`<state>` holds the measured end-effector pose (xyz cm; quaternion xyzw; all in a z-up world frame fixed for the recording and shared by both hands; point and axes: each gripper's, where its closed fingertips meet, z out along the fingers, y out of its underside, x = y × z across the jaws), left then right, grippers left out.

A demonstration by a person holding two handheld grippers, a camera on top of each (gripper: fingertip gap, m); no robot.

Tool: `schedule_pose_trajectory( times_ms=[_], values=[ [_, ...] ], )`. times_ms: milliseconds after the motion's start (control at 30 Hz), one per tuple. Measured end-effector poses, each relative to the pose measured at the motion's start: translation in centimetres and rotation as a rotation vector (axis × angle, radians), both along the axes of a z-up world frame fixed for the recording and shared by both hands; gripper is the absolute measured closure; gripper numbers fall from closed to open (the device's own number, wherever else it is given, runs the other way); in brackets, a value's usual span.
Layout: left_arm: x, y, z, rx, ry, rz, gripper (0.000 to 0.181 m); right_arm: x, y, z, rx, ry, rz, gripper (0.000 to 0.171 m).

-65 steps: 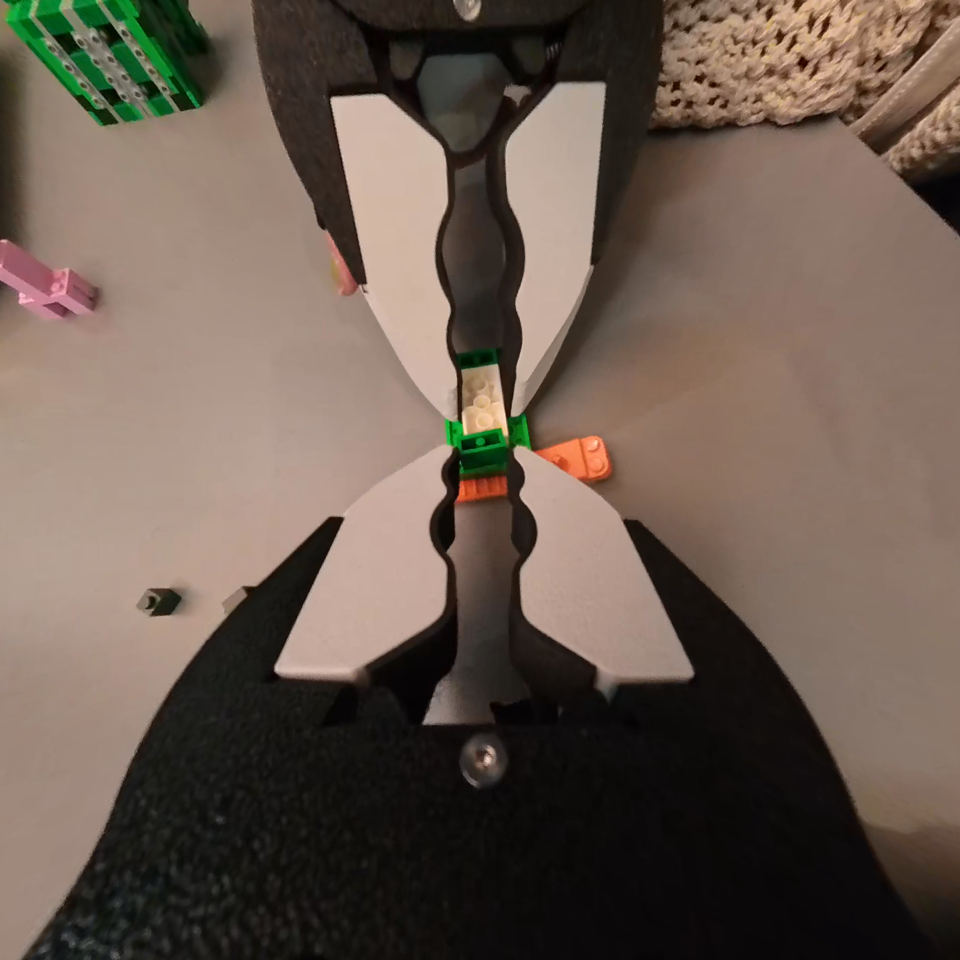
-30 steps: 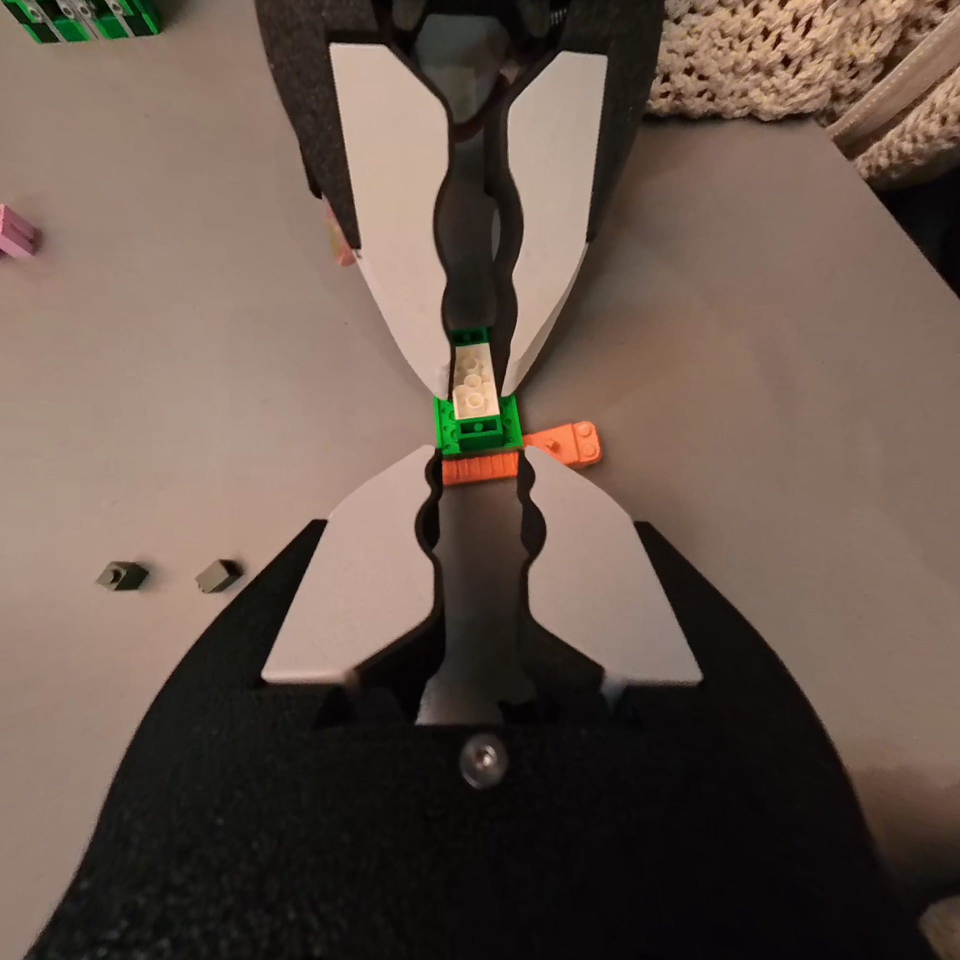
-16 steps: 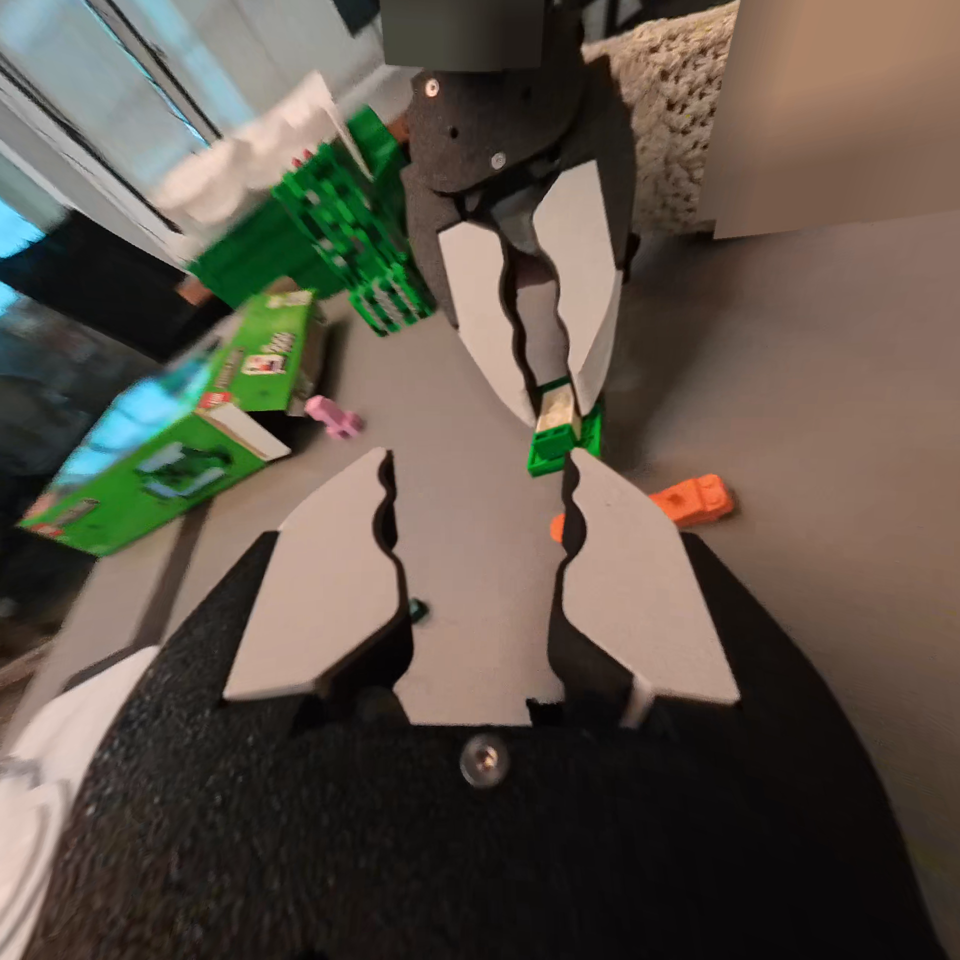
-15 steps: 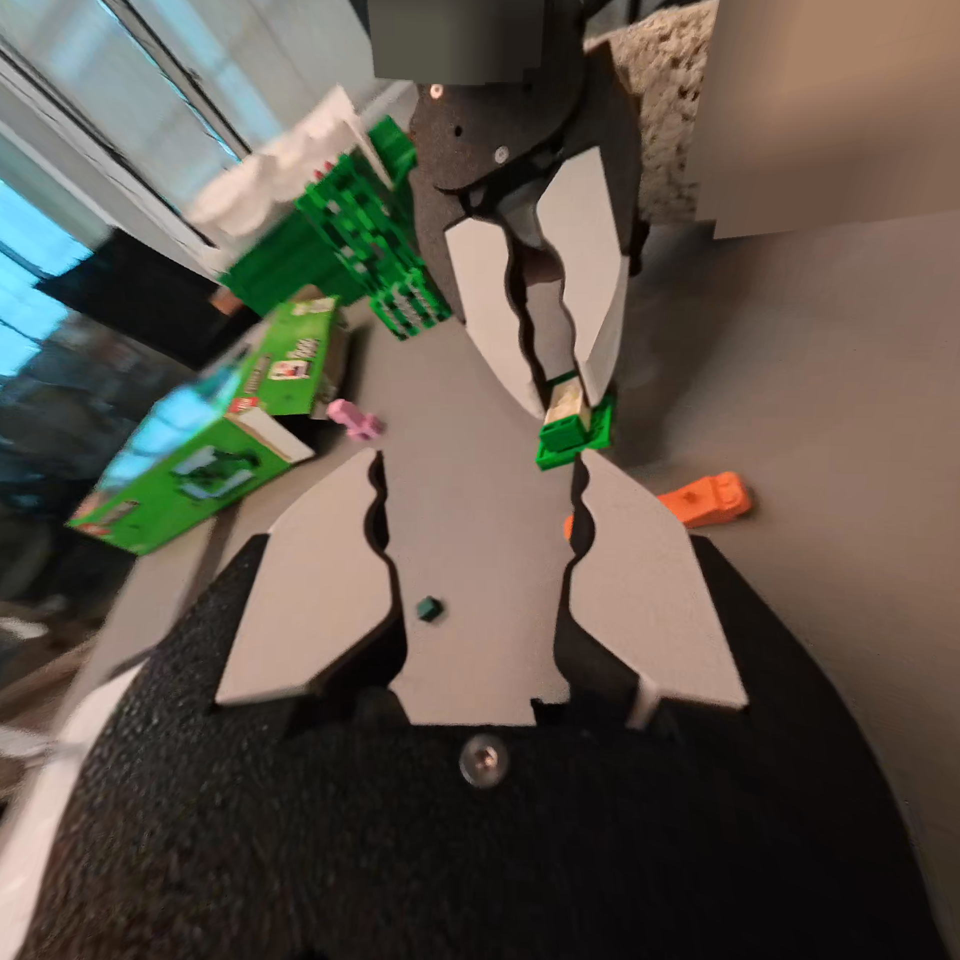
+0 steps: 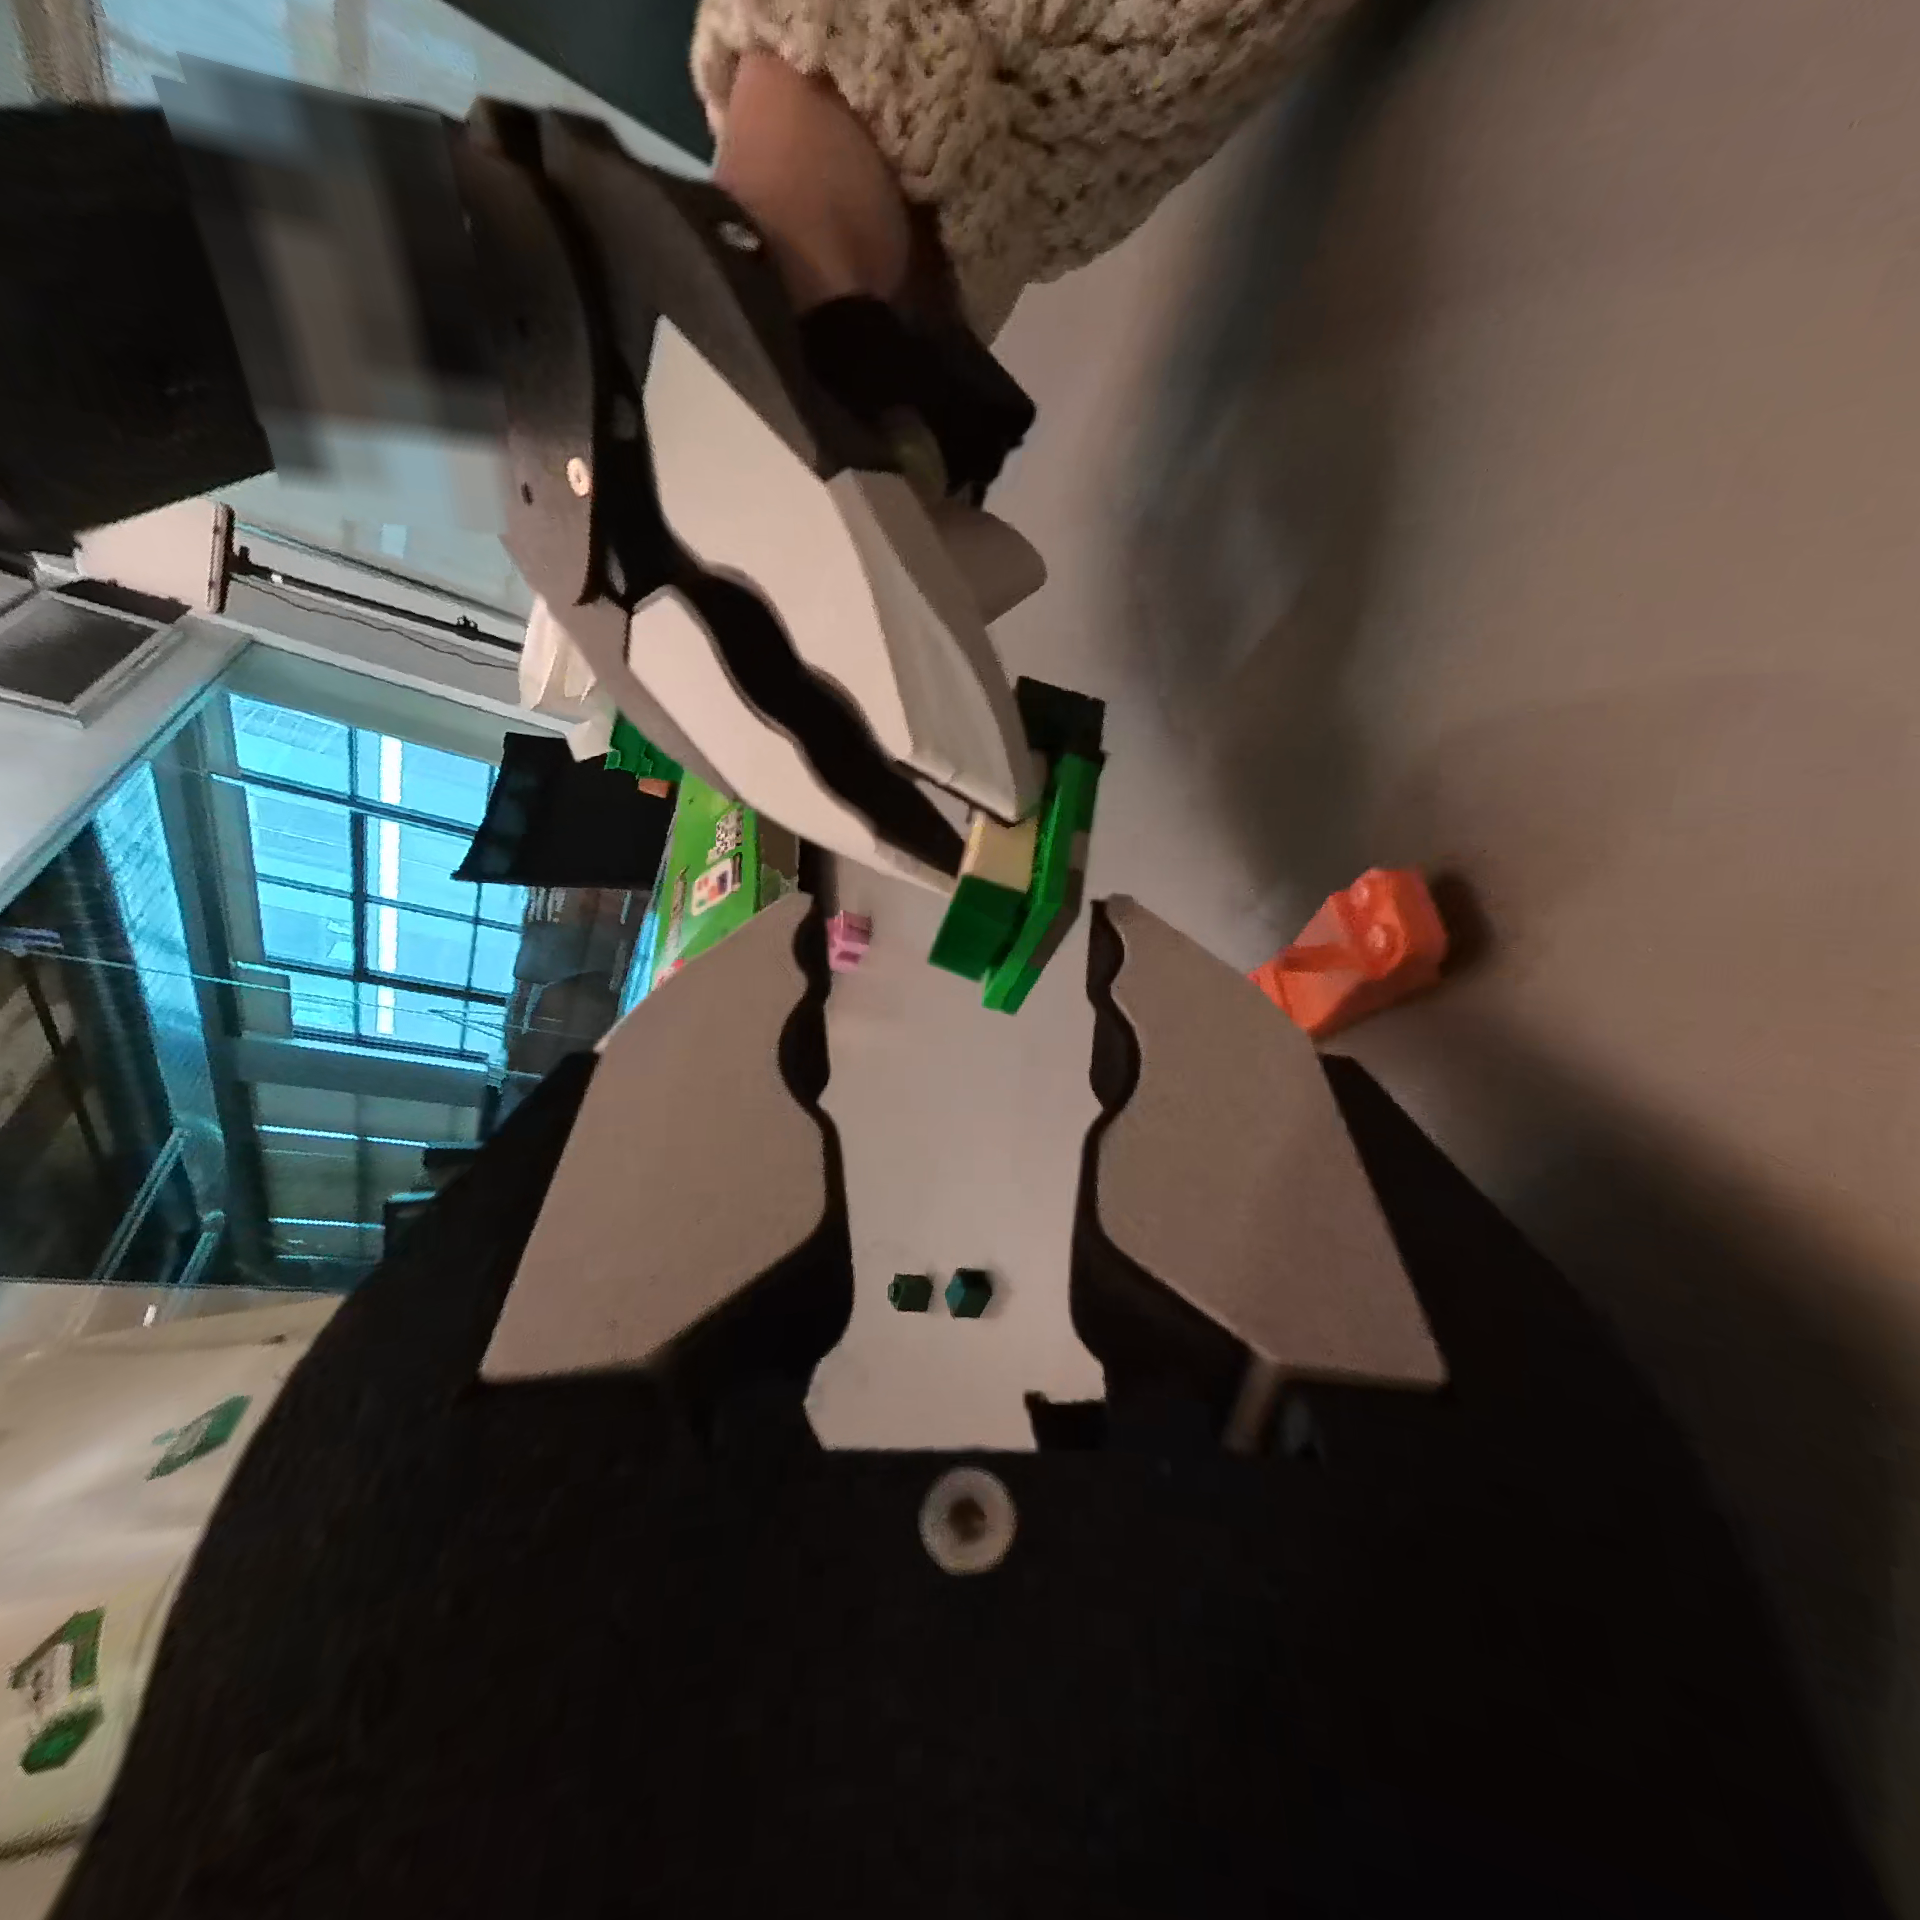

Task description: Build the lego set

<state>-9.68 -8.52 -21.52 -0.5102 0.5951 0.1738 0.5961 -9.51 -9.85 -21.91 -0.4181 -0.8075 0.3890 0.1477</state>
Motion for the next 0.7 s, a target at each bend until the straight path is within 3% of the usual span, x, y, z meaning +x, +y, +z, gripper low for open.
schedule_pose_trajectory(
  times_ms=[300,700],
  values=[
    [0.39,-0.18,-0.18,0.036,0.050,-0.001,0.158,0.07,-0.41,0.43,-0.017,0.002,0.015,0.155],
    [0.40,0.24,-0.35,0.101,0.164,0.022,0.162,0.33,-0.03,0.19,-0.063,-0.017,-0.002,0.155]
  ],
)
